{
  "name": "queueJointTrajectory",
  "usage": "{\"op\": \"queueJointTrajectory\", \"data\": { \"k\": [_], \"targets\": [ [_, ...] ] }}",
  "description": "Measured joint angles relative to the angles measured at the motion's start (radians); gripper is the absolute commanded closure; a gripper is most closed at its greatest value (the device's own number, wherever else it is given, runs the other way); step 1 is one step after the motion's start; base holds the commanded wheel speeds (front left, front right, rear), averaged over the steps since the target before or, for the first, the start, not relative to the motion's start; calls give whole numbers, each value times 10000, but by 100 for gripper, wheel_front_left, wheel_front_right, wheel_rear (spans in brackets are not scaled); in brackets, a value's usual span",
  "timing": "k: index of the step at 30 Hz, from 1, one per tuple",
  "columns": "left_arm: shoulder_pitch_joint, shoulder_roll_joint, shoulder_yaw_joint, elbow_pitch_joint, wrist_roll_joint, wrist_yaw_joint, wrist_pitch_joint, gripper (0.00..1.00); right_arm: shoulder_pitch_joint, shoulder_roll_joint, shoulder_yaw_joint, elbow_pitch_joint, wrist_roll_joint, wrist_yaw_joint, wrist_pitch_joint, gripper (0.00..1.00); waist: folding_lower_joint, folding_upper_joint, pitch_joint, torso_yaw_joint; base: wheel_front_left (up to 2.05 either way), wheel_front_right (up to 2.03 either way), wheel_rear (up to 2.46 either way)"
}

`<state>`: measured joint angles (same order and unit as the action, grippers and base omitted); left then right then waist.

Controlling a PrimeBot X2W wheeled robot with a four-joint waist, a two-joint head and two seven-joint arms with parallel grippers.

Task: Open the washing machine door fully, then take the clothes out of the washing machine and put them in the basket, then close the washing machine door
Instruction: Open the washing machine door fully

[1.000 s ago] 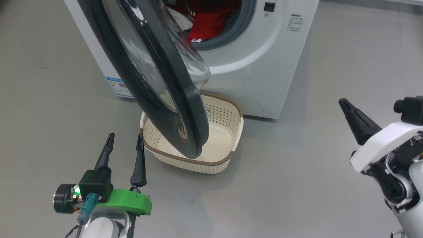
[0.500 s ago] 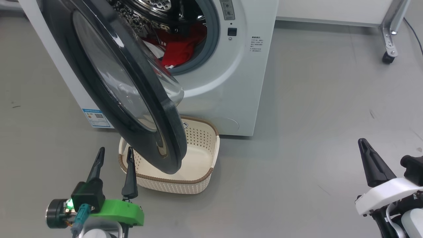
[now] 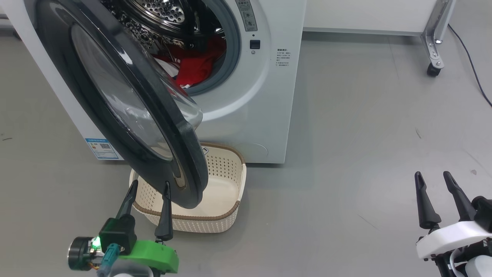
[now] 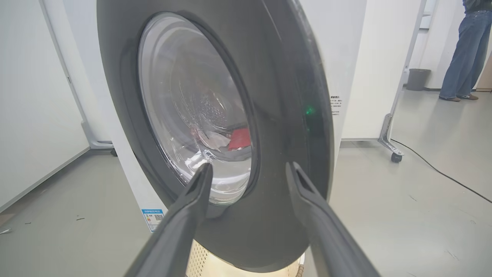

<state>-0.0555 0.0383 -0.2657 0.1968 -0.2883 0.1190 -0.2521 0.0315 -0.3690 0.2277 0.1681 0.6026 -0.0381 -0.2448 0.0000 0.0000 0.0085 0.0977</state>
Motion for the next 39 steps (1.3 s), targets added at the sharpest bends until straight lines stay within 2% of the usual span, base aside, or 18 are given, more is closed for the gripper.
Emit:
{"op": "queueJointTrajectory", "data": {
  "k": [29, 39],
  "targets": [
    [14, 2, -71, 174, -29, 2, 0, 0, 3, 640, -435, -71, -757, 194, -33, 0, 0, 0, -37, -121, 0, 0, 0],
    [32, 2, -77, 314, -422, 0, 0, 0, 3, 851, -598, -163, -1074, 295, -33, 0, 0, 0, -35, -188, 0, 0, 0]
  ]
}}
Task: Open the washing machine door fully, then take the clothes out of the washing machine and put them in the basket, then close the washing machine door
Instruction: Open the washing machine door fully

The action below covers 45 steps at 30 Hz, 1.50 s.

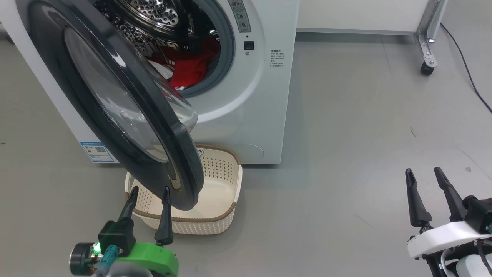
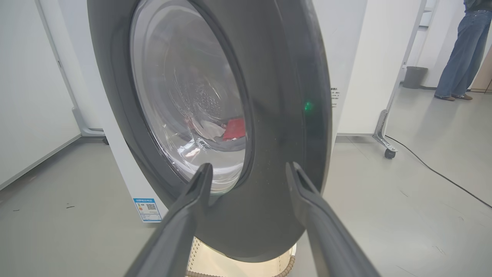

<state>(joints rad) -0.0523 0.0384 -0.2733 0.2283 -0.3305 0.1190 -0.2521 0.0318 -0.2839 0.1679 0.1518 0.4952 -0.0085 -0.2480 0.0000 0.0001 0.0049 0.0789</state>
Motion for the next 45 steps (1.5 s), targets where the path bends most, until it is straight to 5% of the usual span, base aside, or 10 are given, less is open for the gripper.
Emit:
{"op": "queueJointTrajectory", "data": {
  "k": [42, 43, 44, 45],
  "targets": [
    [1, 4, -180, 272, -56, 0, 0, 0, 183, 642, -686, 73, -681, 541, -13, 0, 0, 0, 36, -77, 0, 0, 0],
    [1, 4, -182, 274, -56, 0, 0, 3, 187, 658, -698, 102, -681, 596, -13, 0, 0, 0, 35, -78, 0, 0, 0],
    [1, 4, -192, 274, -56, 0, 0, 39, 188, 660, -709, 123, -681, 598, -13, 0, 0, 0, 35, -78, 0, 0, 0],
    [1, 4, -207, 272, -52, 2, 0, 87, 189, 662, -727, 132, -681, 600, -13, 0, 0, 0, 35, -79, 0, 0, 0]
  ]
}}
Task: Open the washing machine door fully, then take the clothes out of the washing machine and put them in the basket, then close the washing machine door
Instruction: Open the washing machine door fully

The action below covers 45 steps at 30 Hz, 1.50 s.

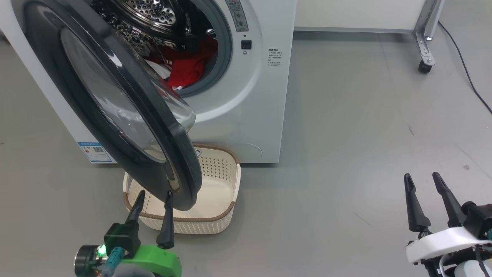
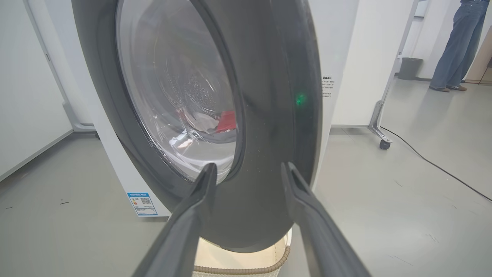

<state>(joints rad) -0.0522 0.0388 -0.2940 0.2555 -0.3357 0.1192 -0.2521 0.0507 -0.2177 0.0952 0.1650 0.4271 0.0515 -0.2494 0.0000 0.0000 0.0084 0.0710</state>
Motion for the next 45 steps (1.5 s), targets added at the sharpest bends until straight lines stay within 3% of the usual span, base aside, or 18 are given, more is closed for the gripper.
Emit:
{"op": "queueJointTrajectory", "data": {
  "k": [1, 18, 33, 35, 45],
  "targets": [
    [0, 0, -15, 0, 0, -2, 0, 100, 0, 6, -21, 8, 0, 2, 0, 0, 0, 0, 0, 0, 0, 0, 0],
    [-34, 0, 13, -201, -59, 0, 0, 100, 0, 245, -251, 148, 0, 213, 0, 0, 0, 0, 30, -13, 0, 0, 0],
    [-1327, -2, 840, -2247, 190, -2, -21, 100, -7, 458, -311, 278, -182, 357, 0, 0, 0, 0, -95, -123, 0, 0, 0],
    [-1486, -6, 894, -2522, -286, -2, -46, 100, -8, 487, -309, 307, -236, 359, 0, 0, 0, 0, -116, -147, 0, 0, 0],
    [-2060, -8, 94, -2878, 79, 0, -48, 100, -9, 715, -372, 428, -186, 441, 0, 0, 0, 0, -166, -330, 0, 0, 0]
  ]
}}
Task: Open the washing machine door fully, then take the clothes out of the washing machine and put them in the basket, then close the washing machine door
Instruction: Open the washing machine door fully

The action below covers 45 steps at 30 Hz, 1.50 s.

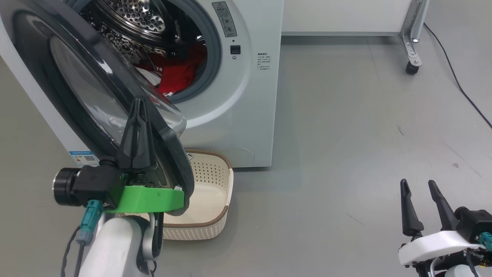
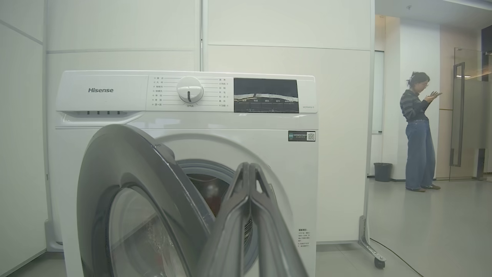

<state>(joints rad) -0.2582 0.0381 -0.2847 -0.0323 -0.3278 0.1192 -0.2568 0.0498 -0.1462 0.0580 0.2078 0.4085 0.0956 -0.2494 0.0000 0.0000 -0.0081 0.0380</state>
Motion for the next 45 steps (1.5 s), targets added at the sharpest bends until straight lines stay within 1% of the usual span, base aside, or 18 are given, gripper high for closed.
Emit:
{"op": "queueJointTrajectory", "data": {
  "k": [6, 9, 10, 12, 19, 22, 25, 31, 33, 45],
  "targets": [
    [-9, 4, -683, 324, -25, 0, 2, 100, -5, 21, 69, 48, -61, 82, 0, 0, 0, 0, 43, -181, 0, 0, 0],
    [-7, 0, -1193, 692, -253, 0, 2, 100, -6, 228, -86, 113, 105, 88, 0, 0, 0, 0, 82, -274, 0, 0, 0],
    [-7, 0, -1193, 692, -253, 0, 2, 100, -6, 228, -86, 113, 105, 88, 0, 0, 0, 0, 82, -274, 0, 0, 0],
    [9, 2, -1381, 963, -500, 0, 2, 100, -16, 238, -63, 151, 127, 90, 0, 0, 0, 0, 99, -330, 0, 0, 0],
    [12, 6, -2010, 2038, -756, 0, 21, 100, -64, 230, -4, 245, 107, 169, 0, 0, 0, 0, 170, -644, 0, 0, 0],
    [14, 10, -2011, 2460, -880, 0, 96, 100, -70, 230, 69, 290, 67, 174, 0, 0, 0, 0, 193, -776, 0, 0, 0],
    [26, 10, -1967, 2750, -1572, 0, 107, 100, -116, 230, 65, 303, 61, 176, 0, 0, 0, 0, 227, -924, 0, 0, 0],
    [11, 10, -1662, 3379, -1762, 0, 105, 100, -218, 207, 23, 309, 8, 180, 0, 0, 0, 0, 331, -1205, 0, 0, 0],
    [7, 6, -1559, 3545, -2048, 0, 104, 100, -217, 203, -13, 314, 8, 180, 0, 0, 0, 0, 367, -1282, 0, 0, 0],
    [-457, -2, -1151, 4650, -2034, 0, 92, 100, -217, 199, -194, 320, 8, 209, 0, 0, 0, 0, 467, -1461, 0, 0, 0]
  ]
}}
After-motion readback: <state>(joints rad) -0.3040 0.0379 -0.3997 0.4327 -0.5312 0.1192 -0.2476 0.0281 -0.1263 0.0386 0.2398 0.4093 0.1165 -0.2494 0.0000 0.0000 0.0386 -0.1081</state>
